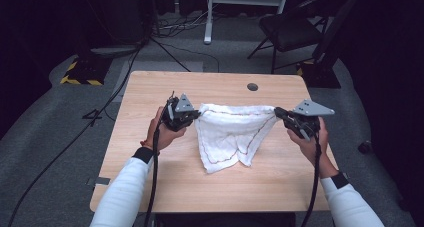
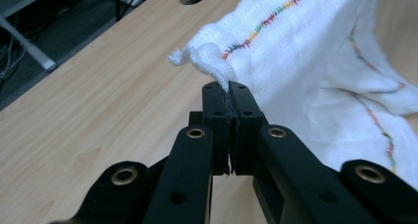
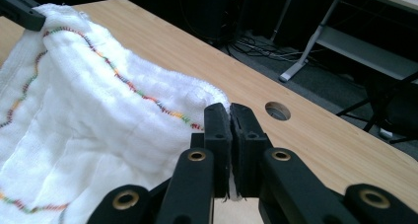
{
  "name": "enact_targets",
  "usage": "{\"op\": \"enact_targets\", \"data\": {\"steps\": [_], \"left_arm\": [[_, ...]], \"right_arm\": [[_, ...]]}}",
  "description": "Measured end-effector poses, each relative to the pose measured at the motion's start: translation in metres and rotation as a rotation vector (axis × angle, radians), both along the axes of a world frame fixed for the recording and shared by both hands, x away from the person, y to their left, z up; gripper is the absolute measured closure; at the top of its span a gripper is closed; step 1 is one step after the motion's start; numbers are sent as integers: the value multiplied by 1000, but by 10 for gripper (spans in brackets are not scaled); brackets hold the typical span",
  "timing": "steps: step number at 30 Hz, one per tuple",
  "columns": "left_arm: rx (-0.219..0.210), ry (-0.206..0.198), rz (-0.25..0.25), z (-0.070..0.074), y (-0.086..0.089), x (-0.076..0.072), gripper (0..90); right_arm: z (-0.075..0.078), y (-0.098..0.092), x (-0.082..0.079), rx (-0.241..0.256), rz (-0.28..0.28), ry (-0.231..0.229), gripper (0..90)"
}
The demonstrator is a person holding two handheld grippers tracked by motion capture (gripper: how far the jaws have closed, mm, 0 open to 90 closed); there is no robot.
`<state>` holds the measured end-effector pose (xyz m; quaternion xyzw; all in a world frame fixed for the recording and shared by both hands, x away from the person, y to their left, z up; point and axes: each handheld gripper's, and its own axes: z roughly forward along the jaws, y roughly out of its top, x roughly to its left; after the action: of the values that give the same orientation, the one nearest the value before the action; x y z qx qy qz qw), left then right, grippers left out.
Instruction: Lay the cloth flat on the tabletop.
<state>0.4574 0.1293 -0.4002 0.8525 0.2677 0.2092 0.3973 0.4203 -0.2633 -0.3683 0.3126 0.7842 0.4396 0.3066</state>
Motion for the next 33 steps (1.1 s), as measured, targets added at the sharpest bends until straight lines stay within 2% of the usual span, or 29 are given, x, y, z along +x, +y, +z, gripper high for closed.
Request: {"op": "enact_targets", "data": {"steps": [2,5,10,12,16,21,22,24,26,29,31,33], "left_arm": [[0,-5,29,-1,1,10,876],[11,8,68,-6,0,30,876],[40,36,111,-20,-8,54,875],[47,44,127,-27,-11,61,875],[73,59,182,-40,-14,76,875],[86,72,237,-48,-13,89,872],[93,73,259,-50,-14,91,867],[94,80,270,-53,-15,93,839],[110,80,287,-55,-18,93,752],[102,70,293,-54,-21,89,658],[76,65,262,-50,-21,81,576],[67,63,225,-48,-23,73,511]], "right_arm": [[-2,4,16,10,-4,24,867],[-6,13,41,-19,-21,41,867],[-11,26,71,-68,-77,44,866],[-15,30,82,-66,-90,61,866],[-27,40,100,-114,-120,66,866],[-44,46,122,-140,-167,98,862],[-46,46,124,-141,-171,103,849],[-50,49,127,-148,-181,113,798],[-53,51,128,-166,-185,118,711],[-54,52,126,-167,-182,123,667],[-55,49,120,-161,-156,133,636],[-57,47,114,-155,-116,145,624]]}}
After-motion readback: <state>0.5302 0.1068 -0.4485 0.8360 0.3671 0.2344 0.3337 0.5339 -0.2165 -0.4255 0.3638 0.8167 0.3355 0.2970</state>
